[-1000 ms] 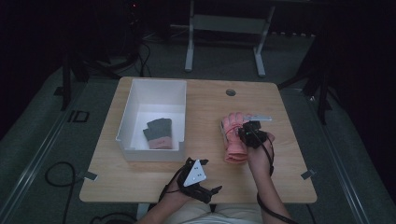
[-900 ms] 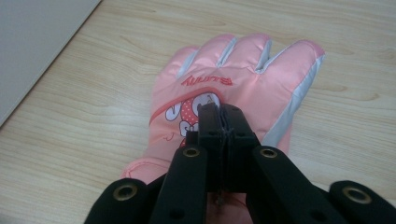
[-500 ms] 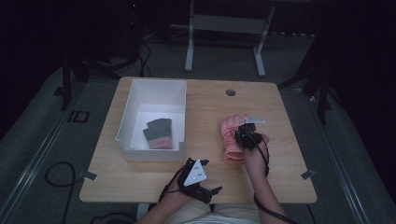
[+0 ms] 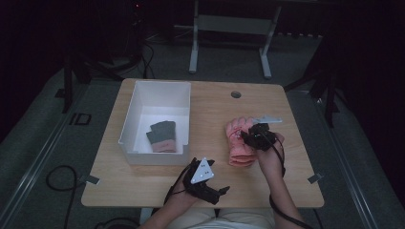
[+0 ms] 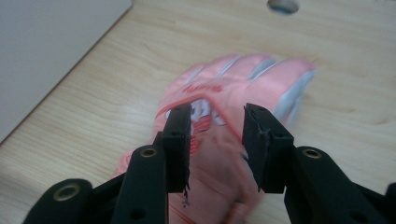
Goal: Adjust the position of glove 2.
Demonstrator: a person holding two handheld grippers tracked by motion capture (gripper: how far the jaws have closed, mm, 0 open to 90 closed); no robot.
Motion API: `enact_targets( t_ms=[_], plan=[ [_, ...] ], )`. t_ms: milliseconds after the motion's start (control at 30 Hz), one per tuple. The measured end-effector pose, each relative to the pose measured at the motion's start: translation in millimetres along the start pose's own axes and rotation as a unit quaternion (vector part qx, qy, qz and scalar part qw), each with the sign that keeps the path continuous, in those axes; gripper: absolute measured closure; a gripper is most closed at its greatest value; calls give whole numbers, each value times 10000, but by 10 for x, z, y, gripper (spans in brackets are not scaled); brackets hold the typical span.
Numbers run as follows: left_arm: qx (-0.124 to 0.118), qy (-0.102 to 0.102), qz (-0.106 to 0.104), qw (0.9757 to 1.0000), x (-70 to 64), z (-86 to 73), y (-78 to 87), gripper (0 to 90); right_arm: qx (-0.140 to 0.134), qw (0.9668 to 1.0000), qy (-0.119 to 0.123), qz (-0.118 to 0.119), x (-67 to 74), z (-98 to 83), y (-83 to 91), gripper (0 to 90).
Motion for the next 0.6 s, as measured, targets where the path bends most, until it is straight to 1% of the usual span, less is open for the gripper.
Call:
enact_targets(
  t_ms=[67, 100, 133, 167, 200, 233, 267, 300, 333, 367, 400, 433, 467, 533, 567, 600],
  plan=[
    [4, 37, -52, 10000, 8, 58, 2, 35, -130, 9999, 86, 70, -77, 20, 75, 622],
    [4, 37, -52, 10000, 8, 58, 2, 36, -130, 9999, 86, 70, -77, 20, 75, 622],
    [-83, 89, -120, 9999, 25, 112, 8, 39, -266, 9993, 267, 72, -163, 32, 141, 621],
    [-133, 96, -136, 9998, 38, 145, 10, 43, -294, 9990, 321, 98, -198, 34, 160, 620],
    [-143, 80, -121, 9998, 46, 165, 8, 48, -308, 9988, 371, 76, -260, 35, 188, 621],
    [-143, 80, -121, 9998, 46, 165, 8, 50, -308, 9988, 371, 76, -260, 35, 188, 621],
    [-139, 50, -92, 9998, 62, 200, 2, 50, -359, 9985, 412, 93, -293, 35, 205, 619],
    [-92, -16, 1, 10000, 81, 255, -18, 58, -477, 9979, 430, 130, -384, 22, 242, 616],
    [-83, -34, 51, 9999, 91, 289, -31, 66, -463, 9980, 419, 114, -409, 13, 246, 616],
    [-126, -53, 21, 9999, 108, 329, -41, 74, -453, 9981, 400, 124, -436, 0, 244, 619],
    [-125, -60, 46, 9999, 122, 355, -50, 79, -449, 9982, 363, 139, -461, -13, 244, 631],
    [-125, -60, 46, 9999, 122, 355, -50, 88, -450, 9983, 346, 149, -473, -19, 245, 638],
    [-142, -98, 38, 9998, 152, 424, -73, 98, -456, 9982, 342, 170, -490, -27, 248, 638],
    [-114, -146, -2, 9998, 182, 497, -102, 103, -467, 9980, 388, 191, -507, -33, 262, 639],
    [-89, -170, 10, 9998, 198, 535, -117, 111, -478, 9978, 414, 182, -515, -33, 269, 640],
    [-78, -163, 4, 9998, 214, 573, -132, 128, -480, 9977, 430, 200, -525, -31, 279, 641]
  ],
)
Point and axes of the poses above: each handheld gripper's, and its own axes: y roughly backward along the jaws, z roughly out of its top, x roughly to its left, the point moved 2 cm from there along -y, roughly forward along the jaws, and after that the axes turned 11 degrees about -z, right-handed, at the moved point
